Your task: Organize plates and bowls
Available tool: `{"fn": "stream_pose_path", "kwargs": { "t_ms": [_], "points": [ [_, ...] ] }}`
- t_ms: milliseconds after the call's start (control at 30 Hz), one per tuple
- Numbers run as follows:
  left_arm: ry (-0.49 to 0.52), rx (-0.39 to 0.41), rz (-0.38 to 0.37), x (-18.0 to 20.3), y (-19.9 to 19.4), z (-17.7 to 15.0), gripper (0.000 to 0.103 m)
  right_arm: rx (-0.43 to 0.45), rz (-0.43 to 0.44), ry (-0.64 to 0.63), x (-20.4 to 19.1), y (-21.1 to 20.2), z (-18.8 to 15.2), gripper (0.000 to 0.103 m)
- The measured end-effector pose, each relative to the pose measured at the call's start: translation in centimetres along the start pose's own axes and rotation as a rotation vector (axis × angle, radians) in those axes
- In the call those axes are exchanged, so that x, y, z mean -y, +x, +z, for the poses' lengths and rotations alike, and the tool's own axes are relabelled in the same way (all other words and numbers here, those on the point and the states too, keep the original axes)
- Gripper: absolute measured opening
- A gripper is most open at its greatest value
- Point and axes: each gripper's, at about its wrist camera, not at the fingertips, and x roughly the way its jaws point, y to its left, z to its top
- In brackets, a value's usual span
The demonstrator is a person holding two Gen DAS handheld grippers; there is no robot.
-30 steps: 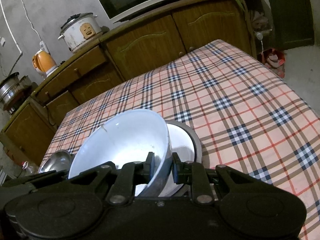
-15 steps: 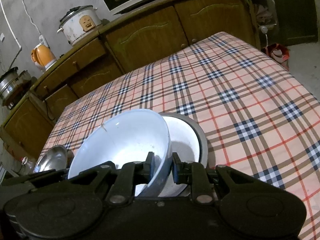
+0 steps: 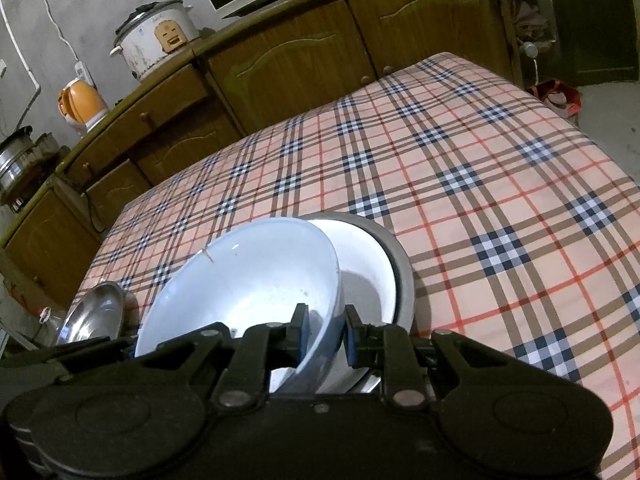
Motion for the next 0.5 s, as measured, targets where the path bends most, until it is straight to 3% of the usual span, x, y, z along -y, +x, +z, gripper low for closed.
{"fn": "stream_pose_path", "kwargs": {
  "t_ms": [500],
  "points": [
    [0.001, -0.016, -0.017, 0.4, 1.6, 0.2, 0.025, 0.012, -0.034, -0.008, 0.6, 1.0, 0.2, 0.025]
  ]
}}
